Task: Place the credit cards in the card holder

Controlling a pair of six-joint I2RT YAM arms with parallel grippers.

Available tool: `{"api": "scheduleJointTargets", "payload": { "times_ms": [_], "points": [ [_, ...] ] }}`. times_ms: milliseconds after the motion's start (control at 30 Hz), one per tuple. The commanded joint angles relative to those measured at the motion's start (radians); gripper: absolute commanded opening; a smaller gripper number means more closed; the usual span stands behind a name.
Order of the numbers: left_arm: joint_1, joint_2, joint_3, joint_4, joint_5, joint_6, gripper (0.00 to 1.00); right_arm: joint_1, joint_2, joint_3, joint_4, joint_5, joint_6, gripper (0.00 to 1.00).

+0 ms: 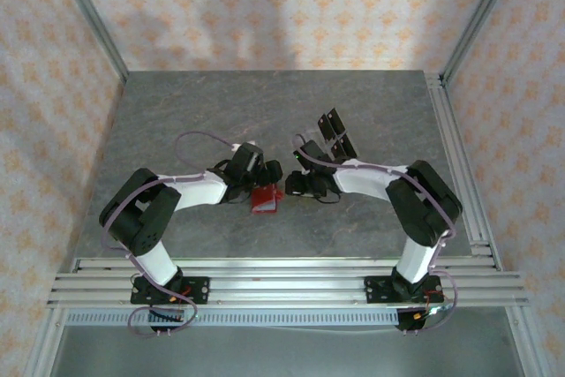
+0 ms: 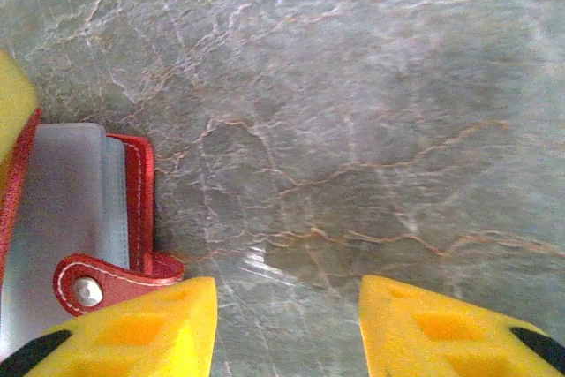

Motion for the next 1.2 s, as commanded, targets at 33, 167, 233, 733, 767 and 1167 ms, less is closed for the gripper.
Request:
{"api": "scheduleJointTargets", "payload": {
  "times_ms": [33, 167, 233, 733, 767, 1167],
  "points": [
    [-0.011, 0.024, -0.043, -0.037, 0.004, -0.014, 0.82, 0.022, -0.015, 0.033, 0.065, -0.024, 0.025, 0.48],
    [-0.011, 0.024, -0.048, -0.032, 0.003, -0.018, 0.82, 0.048, 0.034, 0.090, 0.040, -0.037, 0.013, 0.49],
    [-0.012, 0.021, -0.052, -0.028, 0.002, -0.021, 0.82, 0.057, 0.055, 0.112, 0.031, -0.040, 0.010, 0.50],
    [-0.011, 0.006, -0.071, -0.014, -0.010, -0.038, 0.82, 0.100, 0.087, 0.193, 0.012, -0.062, -0.025, 0.56],
    [-0.011, -0.001, -0.071, -0.016, -0.015, -0.040, 0.82, 0.102, 0.080, 0.192, 0.011, -0.060, -0.024, 0.56],
    [-0.006, -0.196, -0.089, -0.146, -0.172, -0.063, 0.83, 0.139, 0.053, 0.216, 0.001, -0.060, -0.011, 0.56]
  ]
}}
